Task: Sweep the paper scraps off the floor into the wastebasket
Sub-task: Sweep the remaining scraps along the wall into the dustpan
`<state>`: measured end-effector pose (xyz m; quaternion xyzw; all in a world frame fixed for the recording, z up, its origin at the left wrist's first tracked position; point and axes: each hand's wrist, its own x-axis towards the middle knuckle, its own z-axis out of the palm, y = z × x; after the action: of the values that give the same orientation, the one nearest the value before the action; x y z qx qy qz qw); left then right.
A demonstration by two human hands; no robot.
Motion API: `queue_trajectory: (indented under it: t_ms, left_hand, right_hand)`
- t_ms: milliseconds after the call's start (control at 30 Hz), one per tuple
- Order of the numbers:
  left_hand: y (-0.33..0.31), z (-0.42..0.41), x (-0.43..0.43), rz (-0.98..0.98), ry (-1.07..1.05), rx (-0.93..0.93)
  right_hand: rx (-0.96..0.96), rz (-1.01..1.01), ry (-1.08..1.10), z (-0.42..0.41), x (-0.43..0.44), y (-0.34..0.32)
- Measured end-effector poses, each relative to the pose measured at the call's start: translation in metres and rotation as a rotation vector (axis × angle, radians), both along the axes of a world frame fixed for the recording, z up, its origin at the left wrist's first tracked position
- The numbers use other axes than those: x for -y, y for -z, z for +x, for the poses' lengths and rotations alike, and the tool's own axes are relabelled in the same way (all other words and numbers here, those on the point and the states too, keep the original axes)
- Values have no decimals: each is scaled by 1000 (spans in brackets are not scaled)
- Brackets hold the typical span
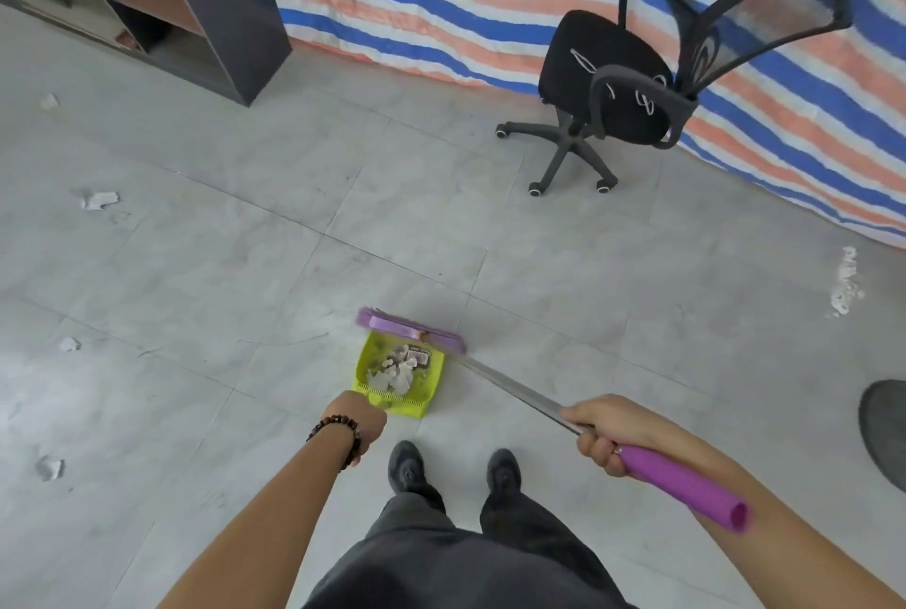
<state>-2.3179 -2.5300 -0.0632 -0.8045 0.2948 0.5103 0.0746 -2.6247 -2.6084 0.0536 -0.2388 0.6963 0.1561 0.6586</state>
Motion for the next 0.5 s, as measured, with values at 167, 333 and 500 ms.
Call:
queue_trajectory:
  t_ms: [167, 333, 500]
  left_hand:
    - [0, -11, -25, 46, -106, -24]
    - [5, -25, -45, 69, -269, -17]
    - [-1, -52, -96, 31, -547, -13]
  right_hand:
    - [-25, -201, -260, 24, -1, 52]
    - [-52, -276, -627, 23, -26, 81]
    - [46, -193, -641, -15, -32, 76]
